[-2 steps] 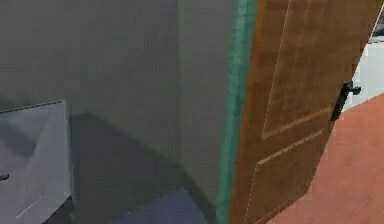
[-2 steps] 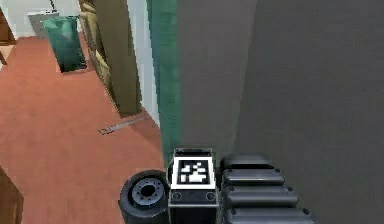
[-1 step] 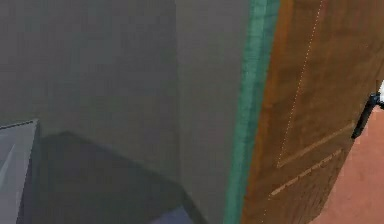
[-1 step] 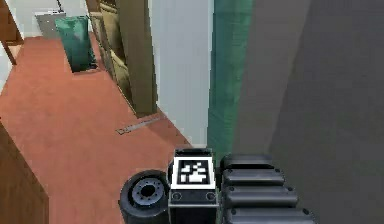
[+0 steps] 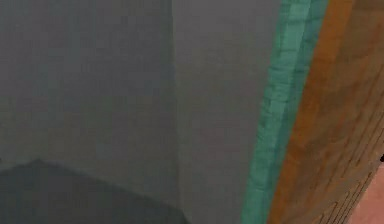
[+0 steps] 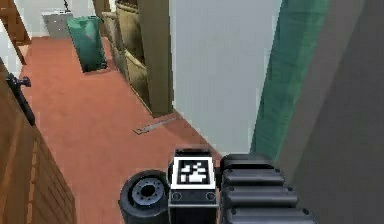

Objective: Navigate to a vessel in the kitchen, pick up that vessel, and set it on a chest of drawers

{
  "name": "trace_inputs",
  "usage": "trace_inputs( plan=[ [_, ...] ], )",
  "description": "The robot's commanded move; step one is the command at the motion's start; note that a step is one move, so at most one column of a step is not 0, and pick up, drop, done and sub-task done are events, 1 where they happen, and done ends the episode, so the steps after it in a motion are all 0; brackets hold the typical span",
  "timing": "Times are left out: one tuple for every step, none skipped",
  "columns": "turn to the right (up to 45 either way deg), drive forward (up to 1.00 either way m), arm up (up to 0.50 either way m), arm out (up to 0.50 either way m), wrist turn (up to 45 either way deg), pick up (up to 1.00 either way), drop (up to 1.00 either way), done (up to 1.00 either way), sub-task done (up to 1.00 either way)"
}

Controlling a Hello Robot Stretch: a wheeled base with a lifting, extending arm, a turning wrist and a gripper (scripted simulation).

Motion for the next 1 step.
trace_inputs(
  plan=[
    [45.0, 0.0, 0.0, 0.0, 0.0, 0.0, 0.0, 0.0, 0.0]
  ],
)
